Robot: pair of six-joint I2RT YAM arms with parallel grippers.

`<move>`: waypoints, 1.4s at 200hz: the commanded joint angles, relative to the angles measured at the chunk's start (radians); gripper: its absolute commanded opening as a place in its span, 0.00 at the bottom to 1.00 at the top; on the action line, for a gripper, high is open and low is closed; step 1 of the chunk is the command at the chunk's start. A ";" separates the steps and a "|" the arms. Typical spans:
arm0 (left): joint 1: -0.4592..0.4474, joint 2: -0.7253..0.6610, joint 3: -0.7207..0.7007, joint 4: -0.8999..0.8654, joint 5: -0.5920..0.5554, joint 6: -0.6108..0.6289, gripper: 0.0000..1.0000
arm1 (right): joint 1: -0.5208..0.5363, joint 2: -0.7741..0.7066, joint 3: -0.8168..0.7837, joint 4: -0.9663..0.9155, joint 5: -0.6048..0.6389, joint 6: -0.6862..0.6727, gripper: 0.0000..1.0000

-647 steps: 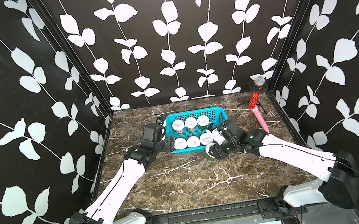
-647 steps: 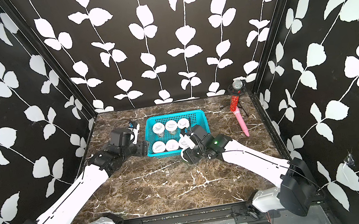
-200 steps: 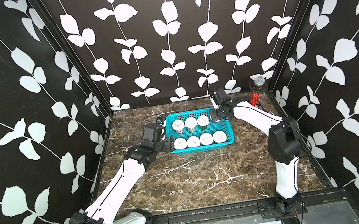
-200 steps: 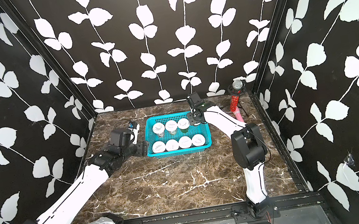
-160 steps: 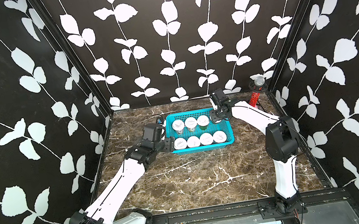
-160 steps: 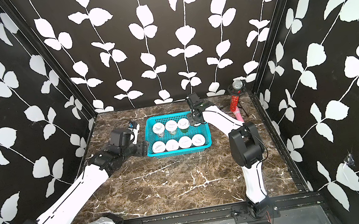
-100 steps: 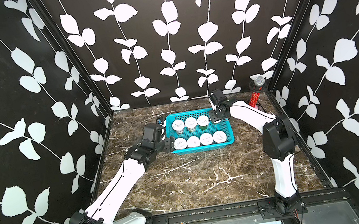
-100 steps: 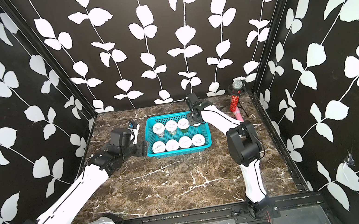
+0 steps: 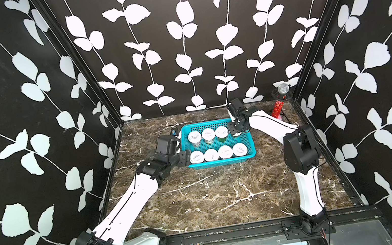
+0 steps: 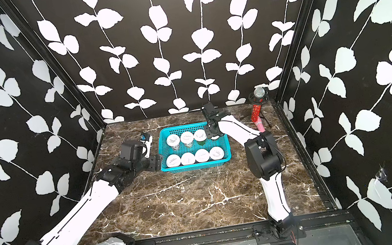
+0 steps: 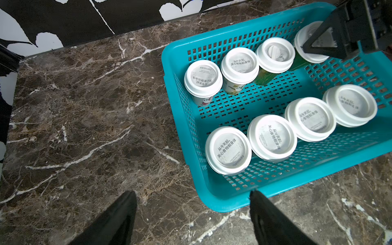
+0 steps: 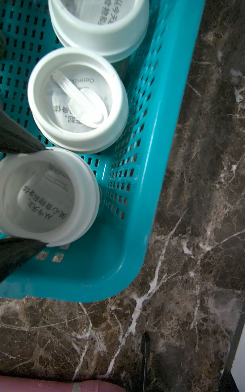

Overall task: Put the yogurt in the basket
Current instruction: Place the yogurt in the basket.

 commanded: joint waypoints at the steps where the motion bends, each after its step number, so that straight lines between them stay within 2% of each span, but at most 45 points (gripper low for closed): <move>1: 0.006 -0.005 -0.012 0.016 -0.004 0.013 0.84 | -0.008 0.023 0.044 -0.010 0.021 0.009 0.58; 46: 0.006 -0.005 -0.012 0.016 -0.006 0.013 0.84 | -0.012 0.032 0.044 -0.002 0.022 0.017 0.61; 119: 0.006 -0.006 -0.012 0.014 -0.007 0.014 0.84 | -0.012 0.027 0.045 -0.002 0.034 0.018 0.74; 186: 0.006 -0.008 -0.011 0.014 -0.010 0.013 0.84 | -0.012 0.021 0.054 -0.001 0.036 0.018 0.75; 280: 0.006 -0.013 -0.012 0.015 -0.016 0.011 0.84 | -0.012 -0.139 -0.099 0.142 -0.019 0.016 0.80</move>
